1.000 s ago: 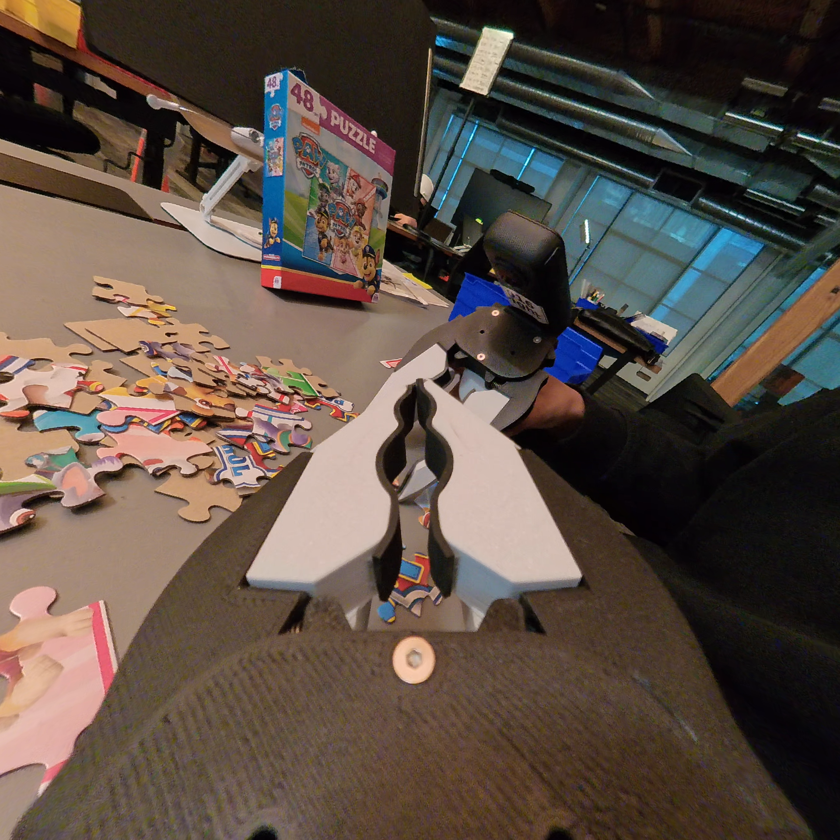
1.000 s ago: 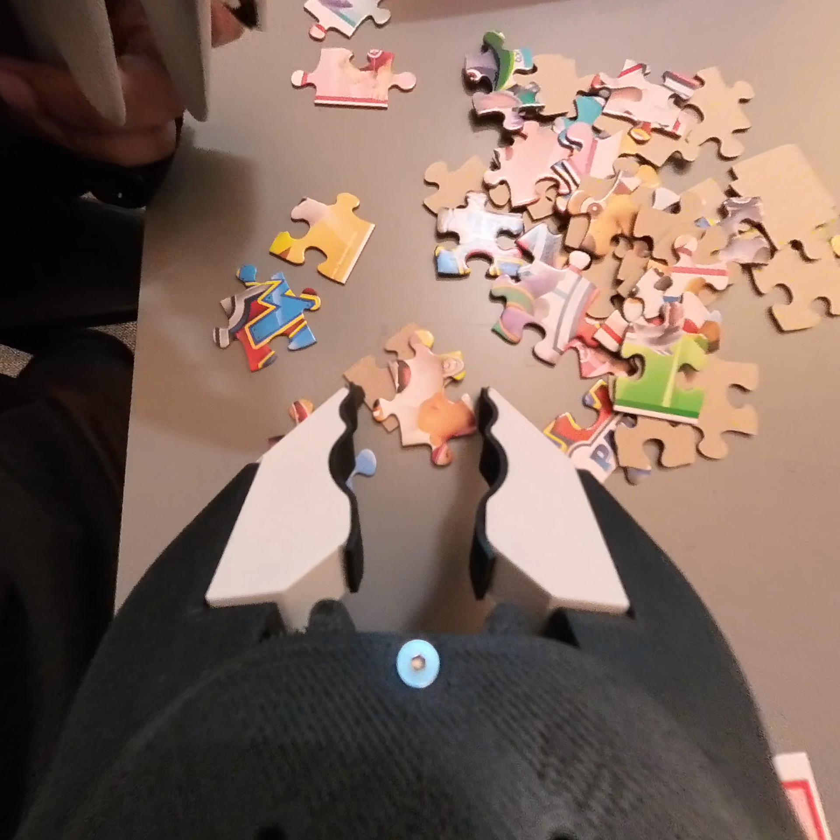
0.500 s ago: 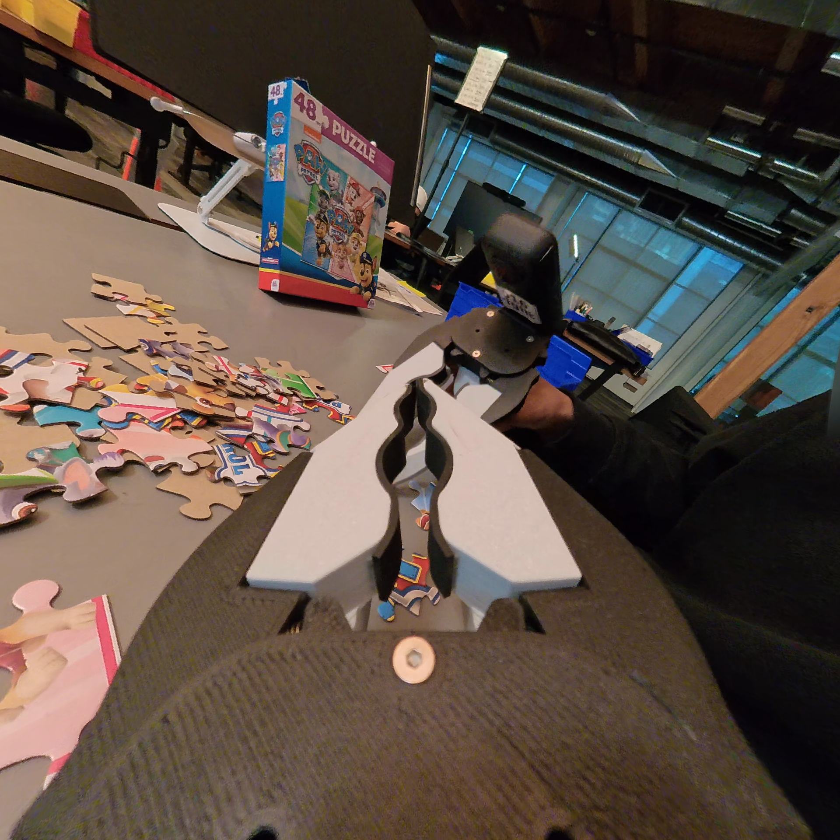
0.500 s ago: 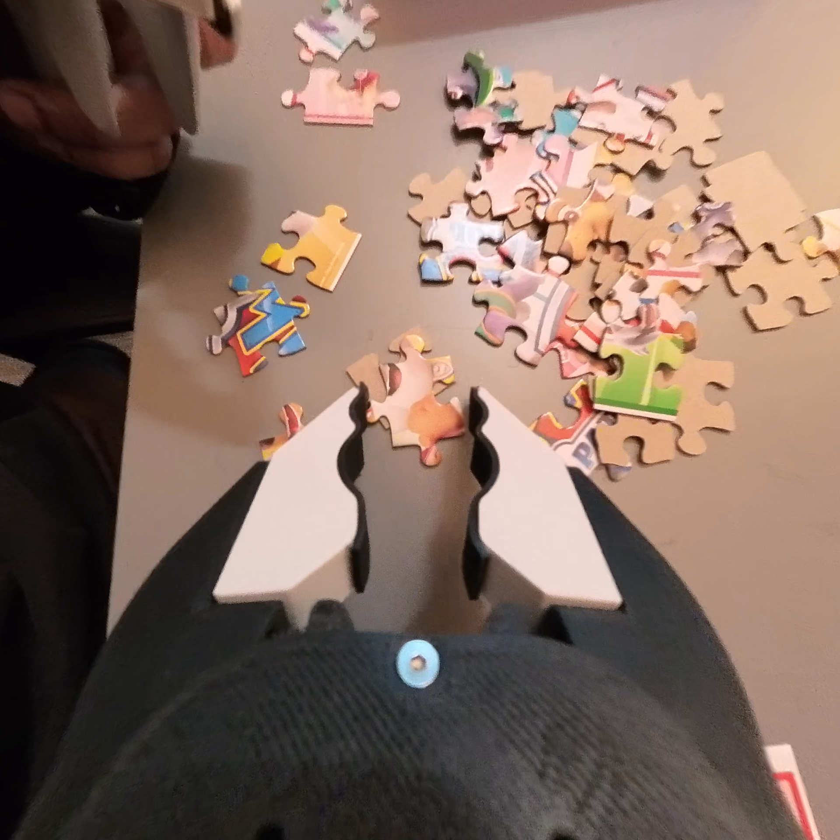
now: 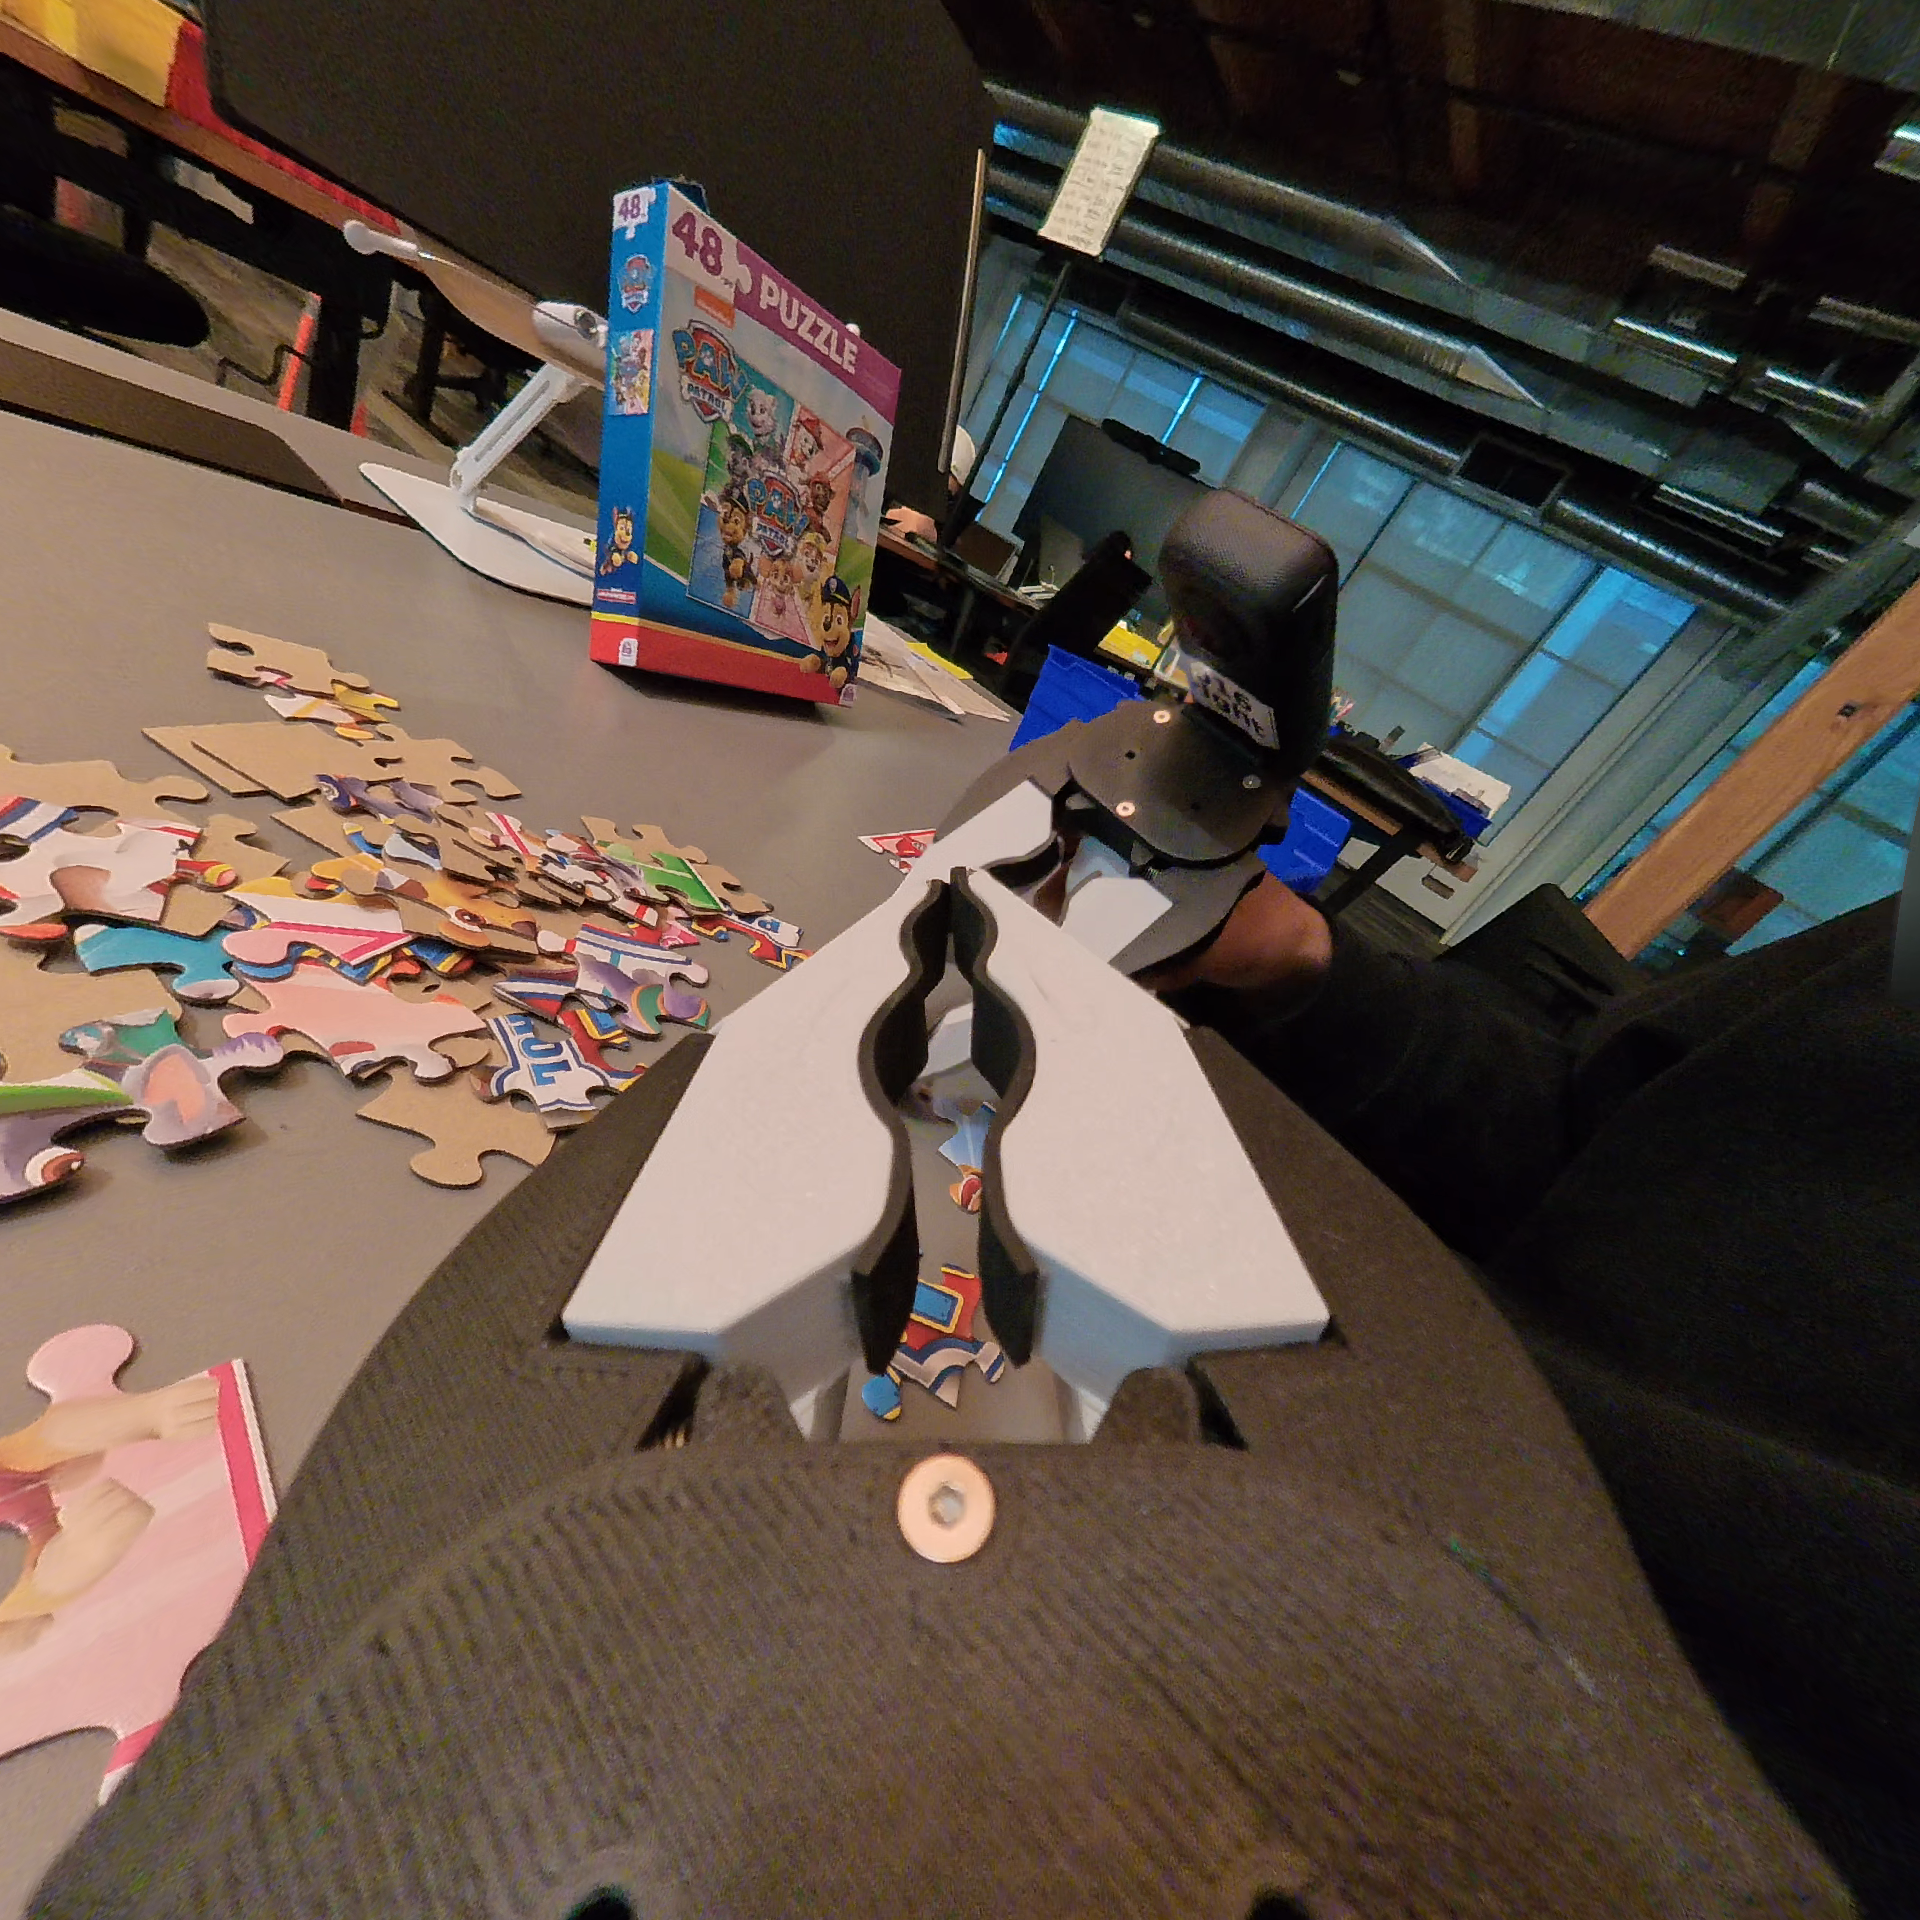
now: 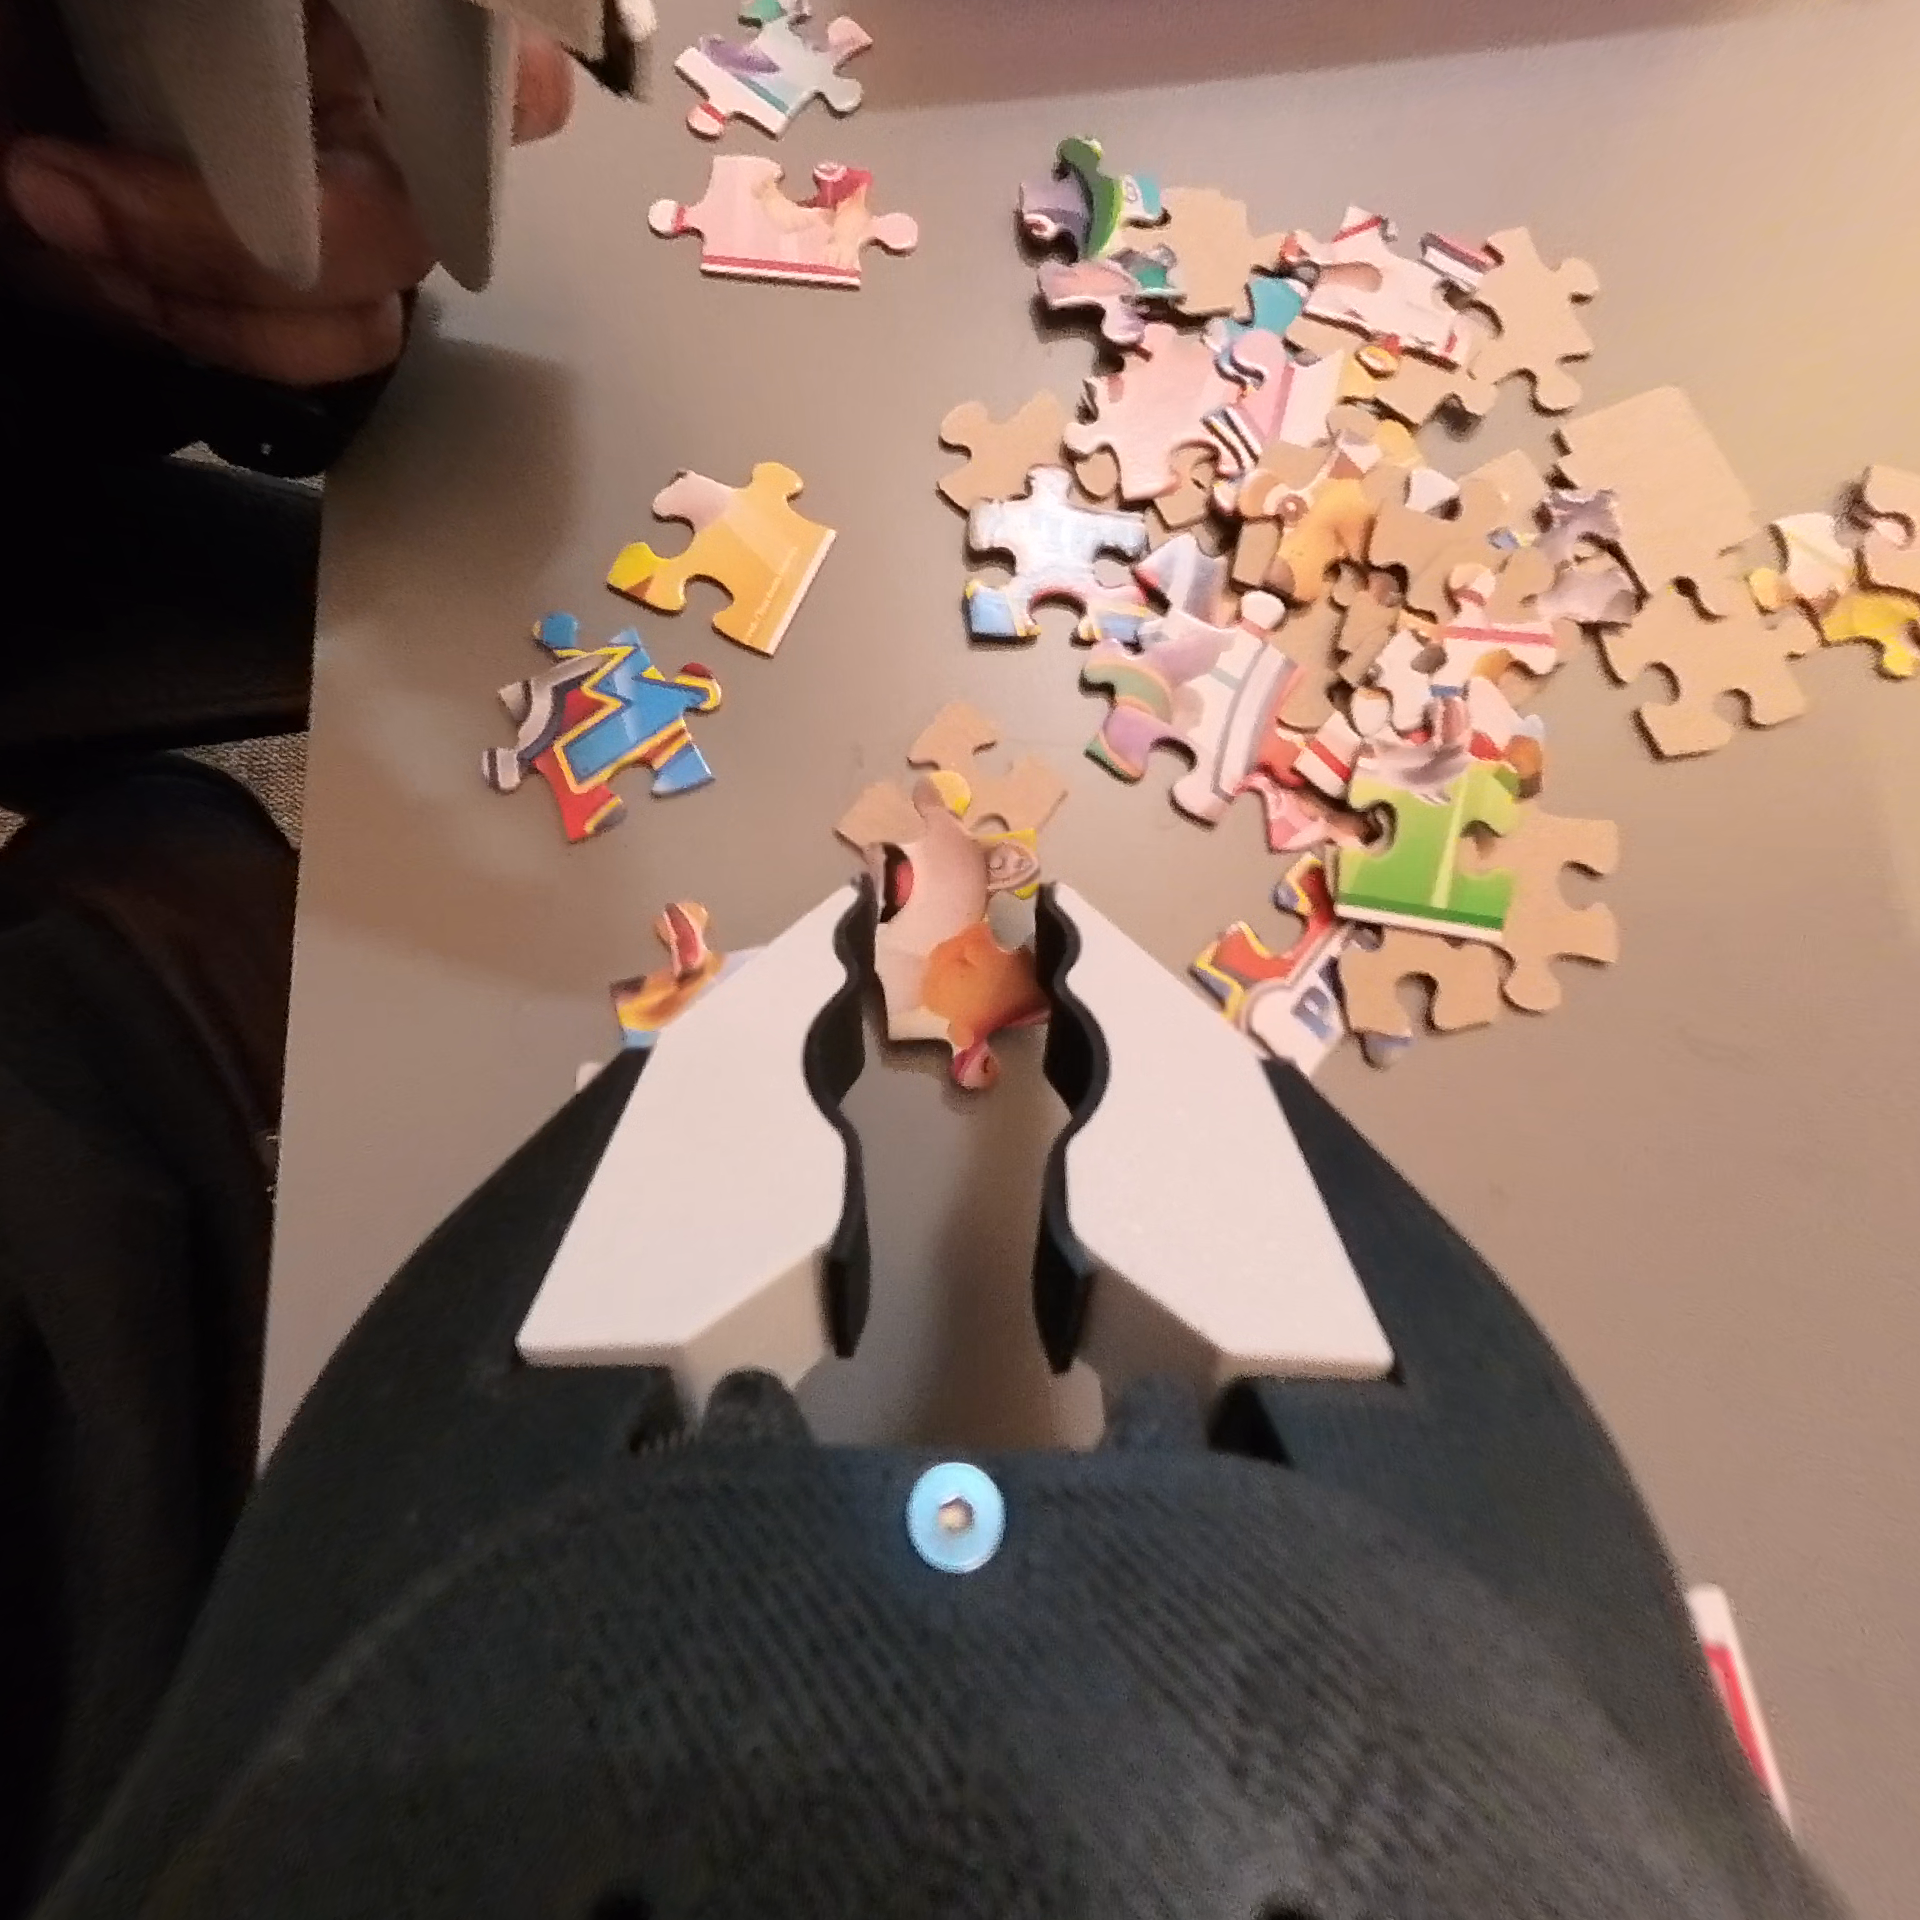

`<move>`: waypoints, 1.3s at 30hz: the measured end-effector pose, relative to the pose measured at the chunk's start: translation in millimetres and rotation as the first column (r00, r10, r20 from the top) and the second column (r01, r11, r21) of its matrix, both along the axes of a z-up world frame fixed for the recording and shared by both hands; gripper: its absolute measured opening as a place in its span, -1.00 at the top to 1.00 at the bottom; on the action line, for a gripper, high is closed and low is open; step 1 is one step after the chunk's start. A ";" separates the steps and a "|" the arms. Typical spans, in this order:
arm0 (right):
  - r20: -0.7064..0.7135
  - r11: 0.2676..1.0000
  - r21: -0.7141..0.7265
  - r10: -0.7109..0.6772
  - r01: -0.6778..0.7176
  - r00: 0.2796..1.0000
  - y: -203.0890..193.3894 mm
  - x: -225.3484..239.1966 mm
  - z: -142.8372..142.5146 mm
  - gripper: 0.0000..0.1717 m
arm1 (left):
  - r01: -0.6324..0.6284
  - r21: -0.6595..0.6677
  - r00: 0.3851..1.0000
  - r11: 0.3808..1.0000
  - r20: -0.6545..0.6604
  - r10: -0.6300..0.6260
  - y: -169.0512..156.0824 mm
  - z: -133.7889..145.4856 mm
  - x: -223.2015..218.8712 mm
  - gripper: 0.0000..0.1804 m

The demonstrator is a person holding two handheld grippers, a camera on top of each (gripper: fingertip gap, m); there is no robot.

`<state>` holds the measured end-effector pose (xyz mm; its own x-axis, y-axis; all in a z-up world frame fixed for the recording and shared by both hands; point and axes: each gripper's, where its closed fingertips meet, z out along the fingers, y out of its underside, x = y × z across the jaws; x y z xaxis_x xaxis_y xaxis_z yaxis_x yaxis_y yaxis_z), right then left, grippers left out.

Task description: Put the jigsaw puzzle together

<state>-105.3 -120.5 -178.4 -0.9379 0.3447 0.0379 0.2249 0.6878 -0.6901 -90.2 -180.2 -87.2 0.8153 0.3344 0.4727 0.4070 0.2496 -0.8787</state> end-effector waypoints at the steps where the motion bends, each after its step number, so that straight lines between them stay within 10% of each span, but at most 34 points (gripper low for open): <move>1: 0.000 1.000 0.012 -0.016 0.016 1.000 5.9 -1.3 0.1 0.66 | -0.001 -0.001 1.000 1.000 0.000 0.001 -0.1 0.0 0.0 1.00; 19: -0.049 0.995 0.055 -0.081 0.083 0.996 -17.3 -1.9 -8.7 0.34 | 0.002 -0.007 1.000 1.000 -0.002 -0.002 2.3 -0.4 0.7 1.00; 31: 0.028 0.996 0.007 -0.084 0.084 0.996 -23.0 4.5 -9.7 0.71 | -0.001 -0.003 1.000 1.000 -0.006 0.001 -0.6 0.6 0.7 1.00; 39: 0.149 0.927 -0.371 0.011 0.046 0.989 -34.5 18.5 53.3 0.71 | 0.000 0.041 1.000 0.999 -0.021 0.001 -2.1 7.0 1.6 0.90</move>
